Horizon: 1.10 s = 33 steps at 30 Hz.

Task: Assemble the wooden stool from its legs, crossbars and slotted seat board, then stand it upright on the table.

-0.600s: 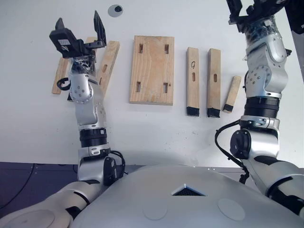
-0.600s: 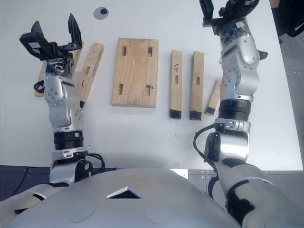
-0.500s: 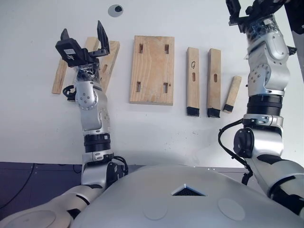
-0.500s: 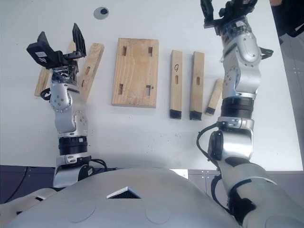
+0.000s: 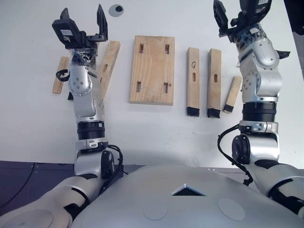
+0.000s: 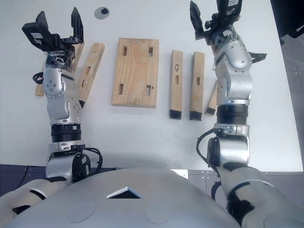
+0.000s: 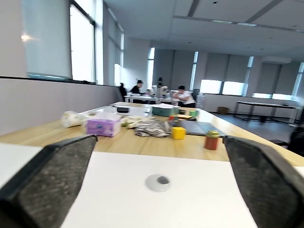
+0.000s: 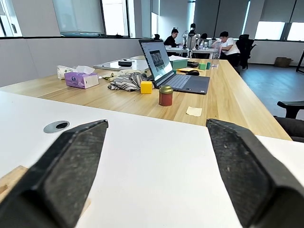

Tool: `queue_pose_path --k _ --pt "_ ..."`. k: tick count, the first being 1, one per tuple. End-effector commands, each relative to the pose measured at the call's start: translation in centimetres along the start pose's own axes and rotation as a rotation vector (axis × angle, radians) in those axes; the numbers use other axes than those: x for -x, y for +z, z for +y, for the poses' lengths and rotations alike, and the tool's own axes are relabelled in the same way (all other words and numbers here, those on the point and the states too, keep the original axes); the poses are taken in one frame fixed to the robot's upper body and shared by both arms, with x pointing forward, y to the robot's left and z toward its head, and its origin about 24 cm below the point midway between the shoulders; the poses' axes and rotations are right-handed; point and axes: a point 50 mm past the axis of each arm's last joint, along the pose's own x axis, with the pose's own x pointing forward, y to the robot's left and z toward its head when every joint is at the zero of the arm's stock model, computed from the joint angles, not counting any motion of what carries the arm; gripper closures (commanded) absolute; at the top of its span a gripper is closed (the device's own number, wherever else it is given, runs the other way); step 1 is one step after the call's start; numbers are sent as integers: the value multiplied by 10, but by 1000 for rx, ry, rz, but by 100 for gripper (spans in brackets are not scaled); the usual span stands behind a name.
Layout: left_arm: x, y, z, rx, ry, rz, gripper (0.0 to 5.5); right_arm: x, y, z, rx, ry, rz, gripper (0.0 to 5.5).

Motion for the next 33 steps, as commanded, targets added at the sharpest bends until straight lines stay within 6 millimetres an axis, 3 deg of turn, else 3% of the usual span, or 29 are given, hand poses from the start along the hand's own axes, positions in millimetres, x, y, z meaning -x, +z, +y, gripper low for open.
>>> queue_pose_path --k 1,6,9,13,19,23,30,33 --pt "-9 3 2 -19 -33 18 136 0 -1 10 -88 -29 -36 236" --pt "-13 1 0 -25 -30 27 136 -1 -3 19 -194 -42 -42 236" --pt "-14 1 3 -14 -8 26 136 -5 0 22 -150 -48 -58 236" --pt "-12 -1 1 35 -18 32 136 -14 0 13 14 -200 -75 236" --pt "-7 -4 7 -76 44 41 136 -12 -4 15 30 -216 -52 236" --pt "-4 -6 13 -51 104 30 136 -5 -5 8 45 -220 -39 236" --pt "9 -10 12 -38 121 42 136 36 -10 -22 54 -180 56 236" --pt "16 -10 14 -42 129 51 136 77 -15 -26 25 -173 135 236"
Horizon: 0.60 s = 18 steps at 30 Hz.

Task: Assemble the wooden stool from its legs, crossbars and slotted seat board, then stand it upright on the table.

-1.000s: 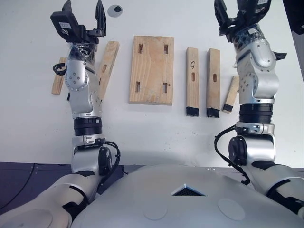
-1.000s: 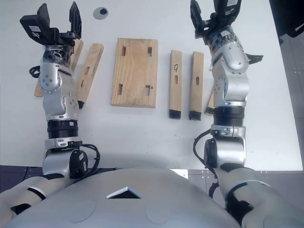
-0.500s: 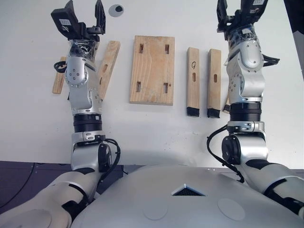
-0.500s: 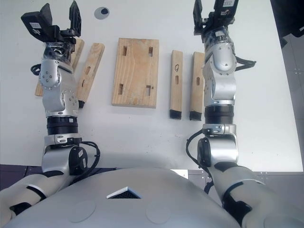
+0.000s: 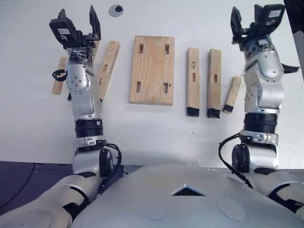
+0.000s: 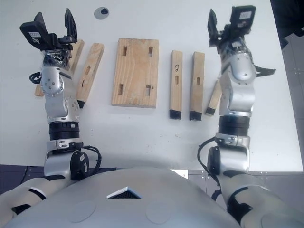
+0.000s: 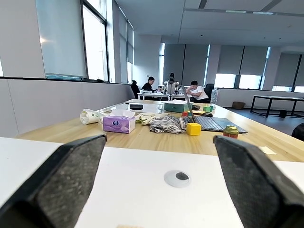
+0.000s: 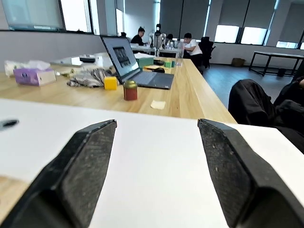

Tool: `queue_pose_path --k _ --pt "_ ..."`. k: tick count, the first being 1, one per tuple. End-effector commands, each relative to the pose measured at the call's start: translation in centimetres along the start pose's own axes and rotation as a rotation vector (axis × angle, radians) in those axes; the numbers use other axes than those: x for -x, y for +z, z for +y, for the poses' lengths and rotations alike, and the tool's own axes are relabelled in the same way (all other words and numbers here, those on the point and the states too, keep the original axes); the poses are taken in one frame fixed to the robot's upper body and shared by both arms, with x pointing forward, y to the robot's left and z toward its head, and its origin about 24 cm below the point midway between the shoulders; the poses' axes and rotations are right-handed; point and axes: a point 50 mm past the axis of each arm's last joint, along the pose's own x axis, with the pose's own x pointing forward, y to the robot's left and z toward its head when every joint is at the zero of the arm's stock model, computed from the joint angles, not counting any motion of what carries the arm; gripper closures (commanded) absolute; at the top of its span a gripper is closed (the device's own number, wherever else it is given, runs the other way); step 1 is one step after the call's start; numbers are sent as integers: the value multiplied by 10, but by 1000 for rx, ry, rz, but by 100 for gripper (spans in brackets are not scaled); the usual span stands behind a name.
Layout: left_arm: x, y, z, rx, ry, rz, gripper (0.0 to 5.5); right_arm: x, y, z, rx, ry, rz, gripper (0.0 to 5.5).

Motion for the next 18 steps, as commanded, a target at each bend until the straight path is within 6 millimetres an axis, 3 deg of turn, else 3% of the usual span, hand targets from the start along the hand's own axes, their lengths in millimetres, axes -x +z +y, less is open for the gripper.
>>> queue_pose_path --k 1,4,9,18 --pt "10 0 7 -1 26 14 136 48 -9 -10 -14 33 116 236" --pt "20 -1 12 -8 52 28 136 76 -18 -9 -29 62 230 236" --pt "34 -2 15 -13 75 53 136 104 -31 -9 -49 42 392 236" --pt "46 0 14 -26 72 96 136 130 -50 -9 -58 12 648 236"
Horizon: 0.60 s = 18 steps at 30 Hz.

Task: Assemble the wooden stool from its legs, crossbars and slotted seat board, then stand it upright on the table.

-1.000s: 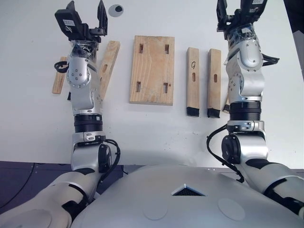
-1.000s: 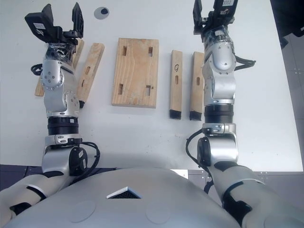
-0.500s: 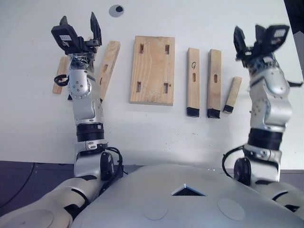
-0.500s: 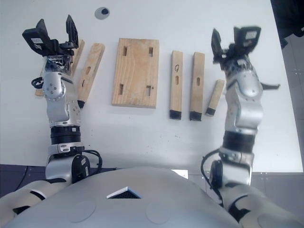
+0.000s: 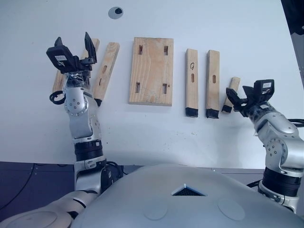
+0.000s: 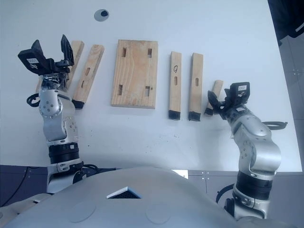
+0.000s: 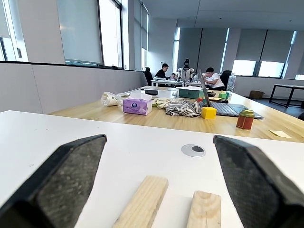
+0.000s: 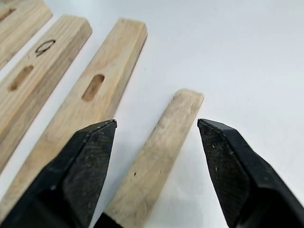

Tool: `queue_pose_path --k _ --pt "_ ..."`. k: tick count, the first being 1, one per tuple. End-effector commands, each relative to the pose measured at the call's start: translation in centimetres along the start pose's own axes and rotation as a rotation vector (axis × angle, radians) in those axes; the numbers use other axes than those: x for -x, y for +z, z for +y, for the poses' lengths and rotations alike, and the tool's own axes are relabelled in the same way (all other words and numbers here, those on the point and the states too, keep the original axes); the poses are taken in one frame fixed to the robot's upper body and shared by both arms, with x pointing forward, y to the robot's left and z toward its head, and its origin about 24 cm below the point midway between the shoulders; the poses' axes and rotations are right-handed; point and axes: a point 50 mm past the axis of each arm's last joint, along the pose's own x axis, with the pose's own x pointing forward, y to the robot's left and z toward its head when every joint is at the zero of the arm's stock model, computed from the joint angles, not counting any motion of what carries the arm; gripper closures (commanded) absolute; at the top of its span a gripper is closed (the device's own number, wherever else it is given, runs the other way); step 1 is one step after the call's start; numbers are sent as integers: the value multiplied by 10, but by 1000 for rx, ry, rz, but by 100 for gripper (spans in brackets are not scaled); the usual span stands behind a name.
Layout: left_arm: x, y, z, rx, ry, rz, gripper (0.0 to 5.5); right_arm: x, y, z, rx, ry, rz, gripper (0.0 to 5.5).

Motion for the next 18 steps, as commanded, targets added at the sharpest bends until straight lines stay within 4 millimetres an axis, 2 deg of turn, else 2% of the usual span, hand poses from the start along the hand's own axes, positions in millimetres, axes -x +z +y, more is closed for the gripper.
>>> queue_pose_path --k 1,7,12,18 --pt "3 1 -1 -3 -7 19 136 6 -8 1 -3 -10 72 236" --pt "2 2 -5 -2 -17 23 136 3 -9 6 47 4 159 236" --pt "5 0 -8 11 -7 20 136 0 -2 -2 161 -20 219 236" --pt "7 -3 -8 24 29 10 140 -6 8 -13 205 -23 234 338"
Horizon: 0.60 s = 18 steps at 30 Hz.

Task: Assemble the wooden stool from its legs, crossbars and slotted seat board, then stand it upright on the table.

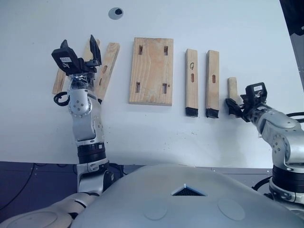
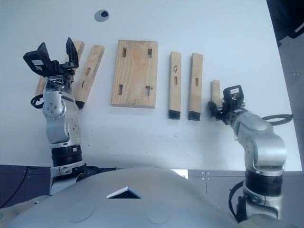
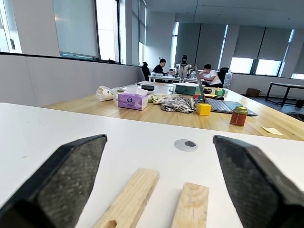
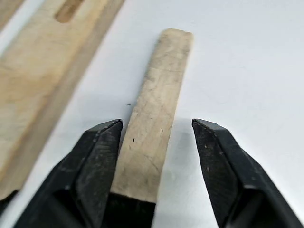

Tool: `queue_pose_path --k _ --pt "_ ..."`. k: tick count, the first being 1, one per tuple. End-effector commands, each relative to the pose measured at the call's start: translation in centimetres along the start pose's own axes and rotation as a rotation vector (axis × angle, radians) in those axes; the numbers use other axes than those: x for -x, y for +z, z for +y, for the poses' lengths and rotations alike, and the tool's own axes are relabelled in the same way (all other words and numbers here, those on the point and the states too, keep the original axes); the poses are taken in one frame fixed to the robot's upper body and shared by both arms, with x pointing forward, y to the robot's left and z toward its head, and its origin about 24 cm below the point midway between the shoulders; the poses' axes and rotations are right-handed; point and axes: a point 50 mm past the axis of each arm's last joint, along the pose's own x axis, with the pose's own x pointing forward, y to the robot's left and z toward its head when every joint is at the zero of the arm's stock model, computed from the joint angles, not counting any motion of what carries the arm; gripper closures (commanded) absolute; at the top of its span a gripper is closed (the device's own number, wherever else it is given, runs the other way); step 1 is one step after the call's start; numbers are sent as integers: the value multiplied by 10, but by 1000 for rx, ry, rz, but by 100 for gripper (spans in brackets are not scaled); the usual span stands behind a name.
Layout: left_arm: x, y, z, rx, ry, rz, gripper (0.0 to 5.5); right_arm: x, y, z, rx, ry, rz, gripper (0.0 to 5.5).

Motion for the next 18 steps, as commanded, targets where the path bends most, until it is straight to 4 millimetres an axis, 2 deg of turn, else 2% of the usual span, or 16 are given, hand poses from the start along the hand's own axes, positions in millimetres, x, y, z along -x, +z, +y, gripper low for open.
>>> queue_pose_path --k 1,5,10,12,14,16,18 --pt "0 -1 0 0 26 -11 140 -2 2 -10 37 -14 34 350" --pt "0 -2 1 3 44 -18 140 -4 3 -13 32 1 52 419" --pt "0 -3 3 8 54 -22 140 -5 13 -14 23 17 17 421" --pt "-1 -2 3 42 33 -15 140 -7 36 -15 -21 16 -123 421" --pt "-5 2 0 85 -9 -15 140 -6 73 -17 -51 14 -339 421" --pt "-11 13 -9 139 -91 -34 140 -3 109 -21 -26 0 -551 421" --pt "-19 27 -23 251 -203 -39 140 -3 129 -21 6 14 -695 421"
